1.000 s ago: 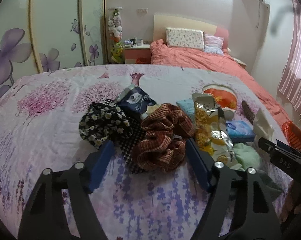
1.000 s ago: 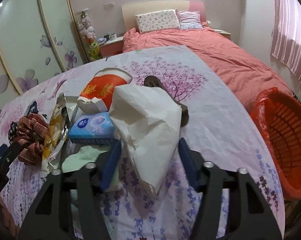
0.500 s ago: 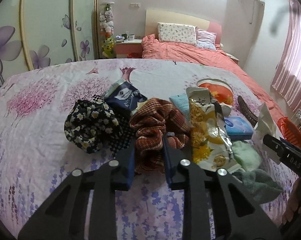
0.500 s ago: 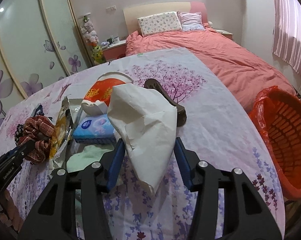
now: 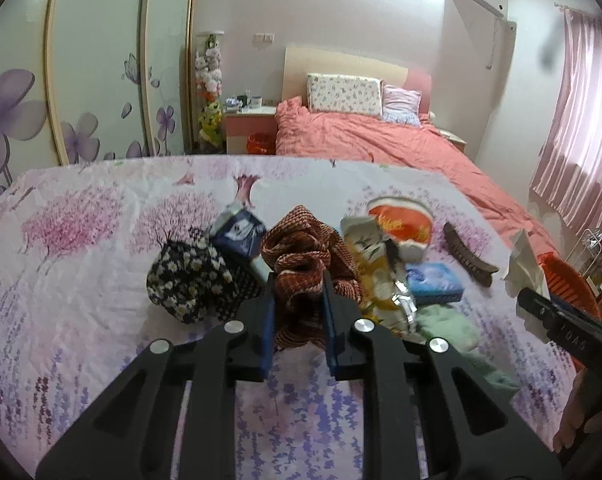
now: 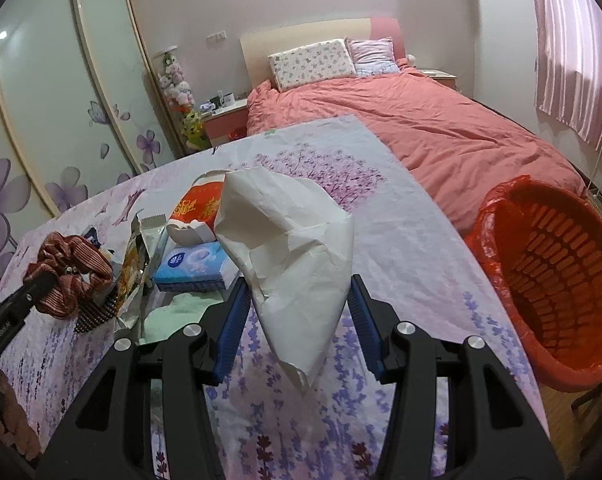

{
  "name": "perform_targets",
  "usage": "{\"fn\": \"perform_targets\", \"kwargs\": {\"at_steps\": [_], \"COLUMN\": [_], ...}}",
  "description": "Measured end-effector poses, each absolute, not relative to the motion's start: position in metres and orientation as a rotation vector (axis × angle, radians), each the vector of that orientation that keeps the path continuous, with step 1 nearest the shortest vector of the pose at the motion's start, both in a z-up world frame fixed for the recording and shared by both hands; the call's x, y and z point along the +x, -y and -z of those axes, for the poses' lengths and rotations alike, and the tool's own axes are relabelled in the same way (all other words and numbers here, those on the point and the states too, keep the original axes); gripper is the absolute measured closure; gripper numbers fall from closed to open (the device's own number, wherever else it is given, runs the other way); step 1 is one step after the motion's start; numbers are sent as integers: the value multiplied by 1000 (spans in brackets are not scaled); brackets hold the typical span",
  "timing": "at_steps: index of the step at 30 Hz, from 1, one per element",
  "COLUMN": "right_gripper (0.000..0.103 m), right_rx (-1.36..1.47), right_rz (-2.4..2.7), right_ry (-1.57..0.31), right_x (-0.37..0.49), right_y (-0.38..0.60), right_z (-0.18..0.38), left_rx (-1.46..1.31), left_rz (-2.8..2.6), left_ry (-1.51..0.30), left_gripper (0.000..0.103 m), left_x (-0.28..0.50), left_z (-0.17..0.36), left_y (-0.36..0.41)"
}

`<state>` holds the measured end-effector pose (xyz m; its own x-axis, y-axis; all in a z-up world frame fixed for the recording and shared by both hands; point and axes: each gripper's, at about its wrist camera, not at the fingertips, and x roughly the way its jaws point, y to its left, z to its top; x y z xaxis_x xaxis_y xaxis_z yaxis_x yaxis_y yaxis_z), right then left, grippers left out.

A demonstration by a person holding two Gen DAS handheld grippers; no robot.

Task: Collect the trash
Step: 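Carry both held items over the orange basket and open both grippers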

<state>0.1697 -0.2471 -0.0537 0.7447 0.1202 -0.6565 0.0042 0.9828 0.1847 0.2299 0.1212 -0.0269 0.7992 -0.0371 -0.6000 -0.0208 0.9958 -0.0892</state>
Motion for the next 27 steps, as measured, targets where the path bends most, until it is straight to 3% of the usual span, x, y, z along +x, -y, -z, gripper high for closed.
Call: {"fn": "perform_targets", "kwargs": {"at_steps": [11,27], "right_gripper": [52,52], "right_rx": [189,281], "right_rz": [-9,190], "right_ry": [-632,-527], "right_x": [145,115], "right_y": [274,374], "right_z": [32,19], "left_rx": [-90,-63], "left_rz": [113,445], "left_ry": [-567,-583], "left_gripper": [83,83], "left_x": [211,218], "left_z": [-13,-22], "left_y": [-75,72]}}
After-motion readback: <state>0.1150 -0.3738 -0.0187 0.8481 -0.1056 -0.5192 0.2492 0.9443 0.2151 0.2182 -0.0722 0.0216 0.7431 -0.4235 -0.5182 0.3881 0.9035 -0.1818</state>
